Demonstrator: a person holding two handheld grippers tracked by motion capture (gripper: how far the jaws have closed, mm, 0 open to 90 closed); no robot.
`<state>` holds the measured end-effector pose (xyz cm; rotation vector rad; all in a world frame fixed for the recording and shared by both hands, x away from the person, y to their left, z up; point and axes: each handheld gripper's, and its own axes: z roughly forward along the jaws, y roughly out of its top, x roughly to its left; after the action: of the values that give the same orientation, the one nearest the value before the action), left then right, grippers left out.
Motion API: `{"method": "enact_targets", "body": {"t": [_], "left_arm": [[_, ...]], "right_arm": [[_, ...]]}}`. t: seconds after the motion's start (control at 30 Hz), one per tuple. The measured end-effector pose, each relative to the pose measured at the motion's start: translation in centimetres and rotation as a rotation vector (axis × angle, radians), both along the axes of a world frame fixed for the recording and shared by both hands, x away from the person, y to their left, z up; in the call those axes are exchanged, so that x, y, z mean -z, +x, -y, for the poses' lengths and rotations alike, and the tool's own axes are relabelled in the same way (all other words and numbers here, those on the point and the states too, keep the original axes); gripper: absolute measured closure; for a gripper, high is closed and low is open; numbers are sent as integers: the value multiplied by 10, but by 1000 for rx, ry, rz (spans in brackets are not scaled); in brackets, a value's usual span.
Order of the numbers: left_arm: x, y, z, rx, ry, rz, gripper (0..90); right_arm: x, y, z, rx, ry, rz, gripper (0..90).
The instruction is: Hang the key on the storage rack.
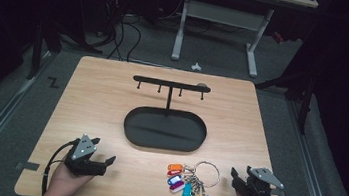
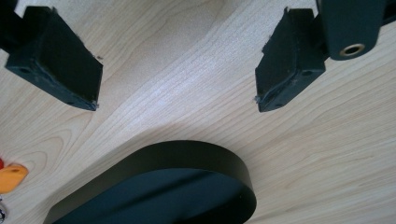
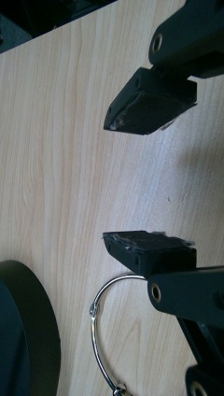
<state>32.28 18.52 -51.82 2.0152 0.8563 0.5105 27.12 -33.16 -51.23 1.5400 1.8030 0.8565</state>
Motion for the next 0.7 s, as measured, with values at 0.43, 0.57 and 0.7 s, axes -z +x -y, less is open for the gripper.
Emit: {"method": "enact_targets", "body": {"t": [0.43,0.57,0.7], "left_arm": [[0,0,0,4,-7,-3,153],[-1,-1,-2,4,-16,-6,152],[0,1,-2,5,-18,-13,153]], "right_arm": [[0,2,-8,-43,-7,-16,396],[-5,7,-10,-51,-8,-30,410],[-12,14,-7,-68,-22,-76,428]]}}
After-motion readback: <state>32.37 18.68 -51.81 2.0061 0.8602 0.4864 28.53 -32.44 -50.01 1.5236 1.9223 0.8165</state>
